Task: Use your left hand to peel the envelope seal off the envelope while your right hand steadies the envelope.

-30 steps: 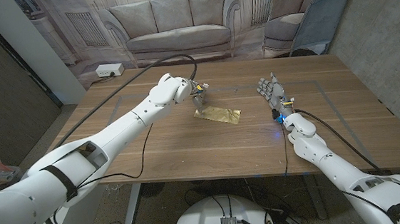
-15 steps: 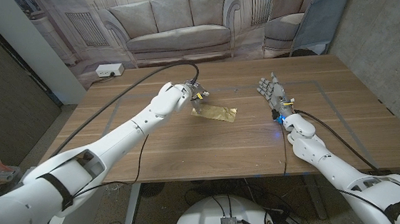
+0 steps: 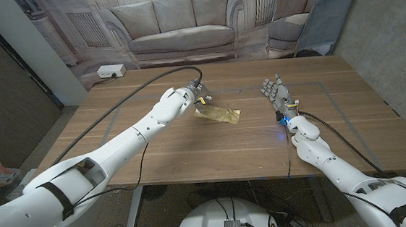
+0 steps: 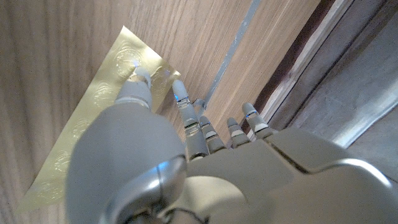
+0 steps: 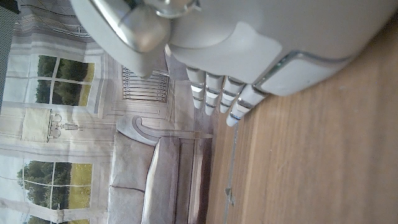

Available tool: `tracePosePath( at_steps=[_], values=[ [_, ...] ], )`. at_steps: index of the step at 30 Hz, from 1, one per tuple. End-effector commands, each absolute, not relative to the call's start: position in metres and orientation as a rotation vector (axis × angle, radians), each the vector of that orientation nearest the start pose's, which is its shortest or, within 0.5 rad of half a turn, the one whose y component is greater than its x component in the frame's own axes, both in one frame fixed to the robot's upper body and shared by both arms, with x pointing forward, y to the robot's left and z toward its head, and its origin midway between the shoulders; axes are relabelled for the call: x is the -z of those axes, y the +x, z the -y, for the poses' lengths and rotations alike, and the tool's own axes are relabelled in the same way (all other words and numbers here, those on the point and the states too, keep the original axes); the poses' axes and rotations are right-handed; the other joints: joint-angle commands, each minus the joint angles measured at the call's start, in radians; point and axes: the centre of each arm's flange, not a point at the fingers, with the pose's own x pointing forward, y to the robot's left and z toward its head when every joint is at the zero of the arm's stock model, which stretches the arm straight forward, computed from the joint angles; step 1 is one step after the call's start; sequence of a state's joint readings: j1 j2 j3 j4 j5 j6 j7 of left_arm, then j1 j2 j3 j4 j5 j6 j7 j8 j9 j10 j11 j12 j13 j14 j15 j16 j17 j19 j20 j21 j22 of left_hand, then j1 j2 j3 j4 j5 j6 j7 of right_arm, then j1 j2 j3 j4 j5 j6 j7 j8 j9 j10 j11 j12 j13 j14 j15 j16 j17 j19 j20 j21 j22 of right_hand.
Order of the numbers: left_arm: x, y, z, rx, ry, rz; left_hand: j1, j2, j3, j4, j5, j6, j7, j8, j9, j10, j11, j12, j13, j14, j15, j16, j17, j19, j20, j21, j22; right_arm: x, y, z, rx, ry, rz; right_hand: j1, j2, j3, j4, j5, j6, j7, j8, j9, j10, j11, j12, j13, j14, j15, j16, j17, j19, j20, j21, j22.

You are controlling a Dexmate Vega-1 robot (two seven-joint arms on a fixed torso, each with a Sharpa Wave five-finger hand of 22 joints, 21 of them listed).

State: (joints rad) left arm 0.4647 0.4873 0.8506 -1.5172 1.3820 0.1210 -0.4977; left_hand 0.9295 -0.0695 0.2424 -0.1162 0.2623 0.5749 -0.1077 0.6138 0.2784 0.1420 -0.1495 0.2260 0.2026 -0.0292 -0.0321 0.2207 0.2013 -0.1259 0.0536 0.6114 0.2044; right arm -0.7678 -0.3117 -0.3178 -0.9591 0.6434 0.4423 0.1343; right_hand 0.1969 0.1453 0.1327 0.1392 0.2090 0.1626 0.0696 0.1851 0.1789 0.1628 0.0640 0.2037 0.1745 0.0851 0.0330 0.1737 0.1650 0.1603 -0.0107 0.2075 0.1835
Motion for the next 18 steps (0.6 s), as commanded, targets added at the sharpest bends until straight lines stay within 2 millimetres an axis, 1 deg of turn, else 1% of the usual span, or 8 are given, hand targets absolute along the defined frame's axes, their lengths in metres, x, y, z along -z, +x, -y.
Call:
tracePosePath(
  at_steps=[1,3,4,7,8,12,16,18],
  values=[
    [-0.0422,0.6539,-0.0958,-0.064,2.269,0.444,-0.016,0.002,-0.014,0.006,0.006,-0.085,0.018,-0.024,0.003,-0.030,0.008,-0.011,0.006,-0.016,0.003,-0.009,0.003,-0.016,0.010,-0.003,0.000,0.0742,0.6881,0.2850,-0.163,0.172,0.580,-0.011,0.002,0.006,0.001,-0.004,0.009,-0.001,0.006,0.003,0.009,0.001,-0.003,0.003,0.009,-0.001,0.005,0.002,0.013,0.000,0.007,0.004],
    [-0.0419,0.6564,-0.0953,-0.044,2.272,0.417,-0.018,0.005,-0.015,0.008,0.007,-0.072,0.026,-0.016,0.003,-0.022,0.009,-0.008,0.006,-0.014,0.005,-0.009,0.004,-0.017,0.012,-0.003,0.000,0.0742,0.6883,0.2851,-0.162,0.175,0.582,-0.010,0.000,0.008,-0.001,-0.004,0.009,-0.001,0.006,0.003,0.037,0.008,0.007,0.004,0.011,0.000,0.004,0.002,0.013,0.000,0.006,0.004],
    [-0.0417,0.6580,-0.0951,-0.028,2.272,0.400,-0.018,0.011,-0.017,0.011,0.008,-0.011,0.031,0.005,-0.006,-0.003,0.006,-0.001,0.007,-0.008,0.005,-0.009,0.004,-0.012,0.011,0.000,-0.001,0.0740,0.6879,0.2852,-0.158,0.171,0.581,-0.010,0.000,0.008,-0.001,-0.004,0.009,-0.001,0.006,0.003,0.037,0.008,0.007,0.003,0.011,-0.001,0.004,0.002,0.013,-0.001,0.006,0.004],
    [-0.0375,0.6604,-0.0960,-0.031,2.280,0.401,-0.018,0.017,-0.018,0.013,0.009,0.052,0.045,0.020,-0.022,0.021,-0.001,0.005,0.007,-0.005,0.003,-0.010,0.003,-0.009,0.011,0.002,-0.001,0.0744,0.6879,0.2856,-0.154,0.168,0.581,-0.010,-0.001,0.008,-0.001,-0.004,0.010,-0.002,0.006,0.003,0.037,0.008,0.006,0.003,0.011,-0.001,0.004,0.002,0.013,0.001,0.006,0.004],
    [-0.0372,0.6612,-0.0964,-0.023,2.274,0.399,-0.017,0.022,-0.017,0.014,0.010,0.084,0.042,0.026,-0.029,0.027,-0.001,0.006,0.006,-0.004,0.000,-0.010,0.003,-0.008,0.011,0.003,-0.001,0.0745,0.6878,0.2860,-0.151,0.163,0.576,-0.010,-0.001,0.008,-0.002,-0.004,0.010,-0.002,0.006,0.003,0.037,0.008,0.006,0.003,0.012,-0.001,0.004,0.002,0.013,0.000,0.006,0.004],
    [-0.0364,0.6618,-0.0967,-0.031,2.279,0.405,-0.009,0.032,-0.014,0.013,0.008,0.167,0.043,0.038,-0.055,0.067,-0.032,0.015,0.004,0.018,-0.020,-0.004,0.001,0.000,0.005,0.007,-0.001,0.0749,0.6879,0.2869,-0.145,0.163,0.576,-0.011,-0.001,0.009,-0.002,-0.004,0.010,-0.001,0.006,0.003,0.038,0.007,0.006,0.003,0.013,-0.001,0.004,0.002,0.012,0.001,0.005,0.004],
    [-0.0366,0.6623,-0.0972,-0.035,2.269,0.420,0.000,0.035,-0.011,0.009,0.007,0.211,0.036,0.044,-0.068,0.083,-0.048,0.016,0.003,0.029,-0.030,-0.002,0.000,0.006,0.000,0.010,-0.002,0.0744,0.6886,0.2870,-0.144,0.155,0.571,-0.010,-0.002,0.009,-0.003,-0.004,0.010,-0.003,0.005,0.003,0.039,0.007,0.006,0.003,0.014,0.000,0.003,0.002,0.014,0.000,0.006,0.004],
    [-0.0360,0.6635,-0.0967,-0.026,2.280,0.392,0.004,0.034,-0.010,0.007,0.006,0.228,0.045,0.045,-0.074,0.093,-0.055,0.018,0.003,0.034,-0.033,-0.002,-0.001,0.010,-0.001,0.012,-0.002,0.0741,0.6890,0.2867,-0.147,0.158,0.575,-0.010,-0.002,0.009,-0.003,-0.004,0.010,-0.003,0.005,0.003,0.041,0.007,0.006,0.003,0.014,0.000,0.003,0.002,0.013,0.001,0.005,0.004]
  ],
)
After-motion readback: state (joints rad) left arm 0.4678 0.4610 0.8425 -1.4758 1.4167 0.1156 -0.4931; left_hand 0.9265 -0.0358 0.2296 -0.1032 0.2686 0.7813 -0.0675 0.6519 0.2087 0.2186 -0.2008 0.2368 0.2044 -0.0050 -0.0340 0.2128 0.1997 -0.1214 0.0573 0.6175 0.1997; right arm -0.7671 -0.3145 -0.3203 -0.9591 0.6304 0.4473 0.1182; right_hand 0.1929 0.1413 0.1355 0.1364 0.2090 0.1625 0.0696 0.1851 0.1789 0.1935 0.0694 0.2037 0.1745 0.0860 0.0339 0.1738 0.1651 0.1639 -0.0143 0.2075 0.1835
